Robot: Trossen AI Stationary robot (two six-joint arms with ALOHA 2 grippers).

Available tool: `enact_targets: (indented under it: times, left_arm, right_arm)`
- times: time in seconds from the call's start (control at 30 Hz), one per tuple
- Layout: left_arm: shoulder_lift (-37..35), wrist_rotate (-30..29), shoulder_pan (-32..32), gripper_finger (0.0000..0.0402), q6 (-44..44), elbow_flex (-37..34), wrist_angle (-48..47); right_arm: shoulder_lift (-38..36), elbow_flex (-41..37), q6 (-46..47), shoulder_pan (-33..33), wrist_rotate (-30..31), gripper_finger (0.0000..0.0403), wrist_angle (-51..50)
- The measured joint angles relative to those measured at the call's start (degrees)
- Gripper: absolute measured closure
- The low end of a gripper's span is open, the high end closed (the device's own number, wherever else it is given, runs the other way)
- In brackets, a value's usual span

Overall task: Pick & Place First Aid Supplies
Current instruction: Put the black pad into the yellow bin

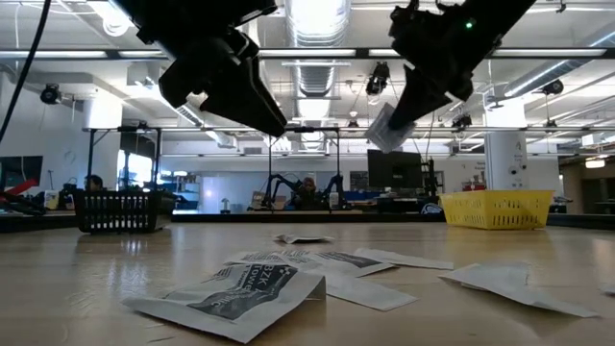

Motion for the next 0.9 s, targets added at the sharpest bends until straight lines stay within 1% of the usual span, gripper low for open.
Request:
enact_targets:
  times: [0.23,0.4,0.67,0.9]
  left_arm:
    - [0.0,0.0,0.0,0.0243,-2.2,0.0,-0.9]
    - [-0.3,0.0,0.0,0.0243,-2.9,0.0,-1.1]
    - [-0.5,0.0,0.0,0.0243,-3.2,0.0,-1.3]
    - [-0.5,0.0,0.0,0.0243,-3.3,0.0,-1.4]
  right_arm:
    - [-4.9,0.0,1.0,-1.6,7.9,0.0395,-10.4]
    - [-8.1,-0.5,4.4,-4.6,12.5,0.0395,-17.9]
    - [-11.1,-0.7,11.2,-10.8,11.6,0.0395,-28.5]
    - [-10.9,-0.7,12.6,-18.1,4.2,0.0394,-33.3]
